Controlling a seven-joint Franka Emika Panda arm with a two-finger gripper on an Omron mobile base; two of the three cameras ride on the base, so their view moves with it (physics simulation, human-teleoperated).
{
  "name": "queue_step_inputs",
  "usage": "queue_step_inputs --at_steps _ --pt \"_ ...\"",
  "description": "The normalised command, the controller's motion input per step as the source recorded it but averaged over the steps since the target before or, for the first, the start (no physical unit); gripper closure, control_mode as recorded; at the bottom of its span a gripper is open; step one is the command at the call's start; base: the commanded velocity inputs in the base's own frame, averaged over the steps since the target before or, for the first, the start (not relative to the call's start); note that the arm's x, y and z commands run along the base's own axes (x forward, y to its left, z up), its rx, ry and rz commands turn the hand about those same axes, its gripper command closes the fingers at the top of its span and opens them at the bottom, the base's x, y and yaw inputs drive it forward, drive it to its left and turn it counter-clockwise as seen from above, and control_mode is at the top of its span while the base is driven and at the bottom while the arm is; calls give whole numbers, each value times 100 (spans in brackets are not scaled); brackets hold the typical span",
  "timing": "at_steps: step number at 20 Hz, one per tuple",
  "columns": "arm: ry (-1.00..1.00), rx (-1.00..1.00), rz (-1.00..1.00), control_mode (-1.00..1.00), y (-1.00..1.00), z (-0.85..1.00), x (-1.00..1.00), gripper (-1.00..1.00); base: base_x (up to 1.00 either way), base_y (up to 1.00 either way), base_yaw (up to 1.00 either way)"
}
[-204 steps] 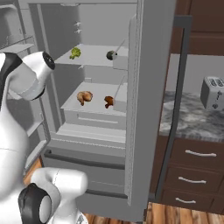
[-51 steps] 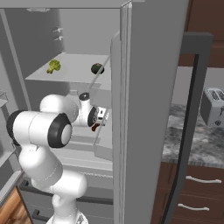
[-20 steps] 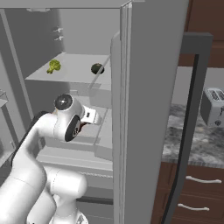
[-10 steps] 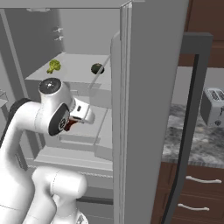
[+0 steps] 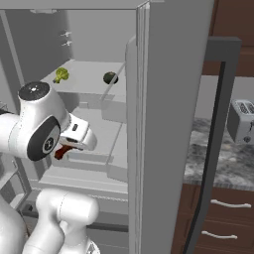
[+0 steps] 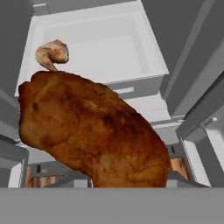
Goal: Gather the broccoli and squash from the fridge and place them on a tray on the dining counter. Then gather the chicken drumsticks from the fridge and place them on the other tray.
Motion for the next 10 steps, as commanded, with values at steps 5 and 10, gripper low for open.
queue_step_inputs --at_steps 5,10 --pt "-1 -1 0 -100 8 2 -76 100 0 0 0" --pt "-2 0 0 -100 0 0 -4 100 0 0 0"
